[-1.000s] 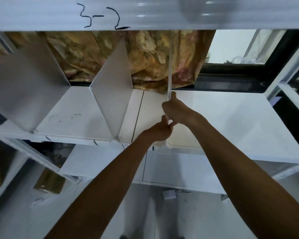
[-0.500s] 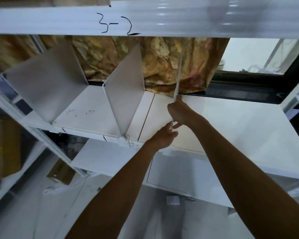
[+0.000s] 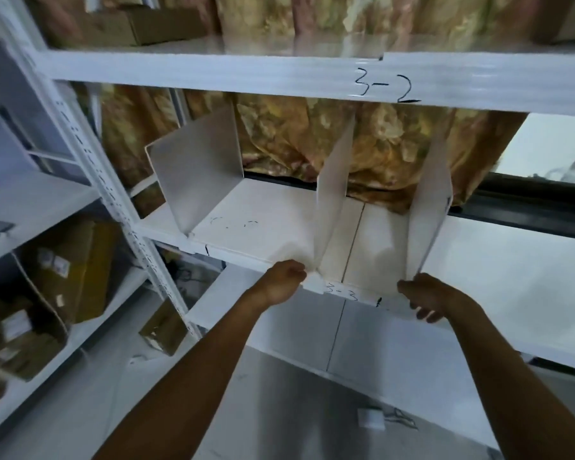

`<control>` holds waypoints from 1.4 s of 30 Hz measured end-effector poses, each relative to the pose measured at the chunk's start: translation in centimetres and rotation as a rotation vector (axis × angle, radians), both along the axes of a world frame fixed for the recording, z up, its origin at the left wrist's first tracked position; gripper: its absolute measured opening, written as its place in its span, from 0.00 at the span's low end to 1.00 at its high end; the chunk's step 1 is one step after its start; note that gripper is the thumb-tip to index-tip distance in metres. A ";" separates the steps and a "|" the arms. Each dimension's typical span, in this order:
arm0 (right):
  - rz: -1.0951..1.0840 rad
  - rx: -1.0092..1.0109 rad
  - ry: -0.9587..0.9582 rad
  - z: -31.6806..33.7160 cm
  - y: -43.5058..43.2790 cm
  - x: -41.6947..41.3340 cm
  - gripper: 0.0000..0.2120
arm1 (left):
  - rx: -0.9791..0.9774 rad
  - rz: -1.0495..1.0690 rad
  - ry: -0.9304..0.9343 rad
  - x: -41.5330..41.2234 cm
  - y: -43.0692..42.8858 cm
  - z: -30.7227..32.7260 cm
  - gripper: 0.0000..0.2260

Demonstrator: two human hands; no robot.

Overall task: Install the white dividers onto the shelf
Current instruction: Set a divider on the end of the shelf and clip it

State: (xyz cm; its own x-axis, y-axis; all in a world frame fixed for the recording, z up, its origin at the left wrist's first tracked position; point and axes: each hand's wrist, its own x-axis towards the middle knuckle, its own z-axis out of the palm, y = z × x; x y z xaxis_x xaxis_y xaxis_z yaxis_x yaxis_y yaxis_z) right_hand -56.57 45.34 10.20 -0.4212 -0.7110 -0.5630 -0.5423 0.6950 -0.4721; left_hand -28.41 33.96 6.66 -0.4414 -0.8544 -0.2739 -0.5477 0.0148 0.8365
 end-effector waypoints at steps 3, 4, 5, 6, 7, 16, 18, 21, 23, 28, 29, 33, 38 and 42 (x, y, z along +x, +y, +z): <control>0.104 0.107 0.010 -0.5 -0.7 4.6 0.15 | -0.022 0.101 -0.002 6.1 -1.3 0.4 0.11; 0.132 0.105 -0.001 -0.5 -1.6 6.4 0.16 | -0.013 0.142 0.006 8.2 -1.6 0.6 0.09; 0.146 0.086 -0.015 -0.5 -2.4 8.2 0.17 | 0.001 0.177 0.020 9.9 -1.9 0.6 0.07; 0.157 0.055 -0.030 -0.5 -3.4 10.2 0.18 | 0.014 0.209 0.025 12.0 -2.1 0.8 0.06; 0.162 0.022 -0.043 -0.5 -4.3 12.0 0.18 | 0.019 0.235 0.038 13.6 -2.3 0.9 0.06; 0.215 -0.048 -0.064 -2.4 -10.3 25.5 0.10 | 0.058 0.403 0.125 26.5 -2.8 -1.2 0.11; 0.220 -0.054 -0.070 -2.7 -11.3 27.1 0.07 | 0.054 0.401 0.111 27.7 -2.8 -1.6 0.10; 0.282 -0.068 -0.066 -3.7 -13.7 28.8 0.06 | 0.062 0.457 0.138 29.1 -3.7 -3.1 0.06; 0.342 -0.096 -0.058 -4.1 -15.1 29.6 0.10 | 0.110 0.474 0.147 29.4 -4.3 -4.0 0.10; 0.533 -0.116 0.086 -4.5 -19.6 32.2 0.17 | 0.135 0.524 0.117 30.3 -7.6 -5.1 0.08; 0.537 -0.141 0.082 -4.9 -20.8 32.3 0.17 | 0.176 0.511 0.122 30.5 -8.6 -5.2 0.08; 0.503 -0.277 0.010 -6.4 -24.5 32.7 0.19 | 0.166 0.508 0.012 31.0 -13.4 -6.3 0.12; 0.452 -0.393 -0.036 -8.0 -29.0 32.6 0.17 | 0.199 0.559 0.044 30.3 -18.3 -5.6 0.07; 0.447 -0.422 -0.053 -8.7 -32.1 32.7 0.16 | 0.212 0.557 0.031 29.4 -20.8 -4.4 0.10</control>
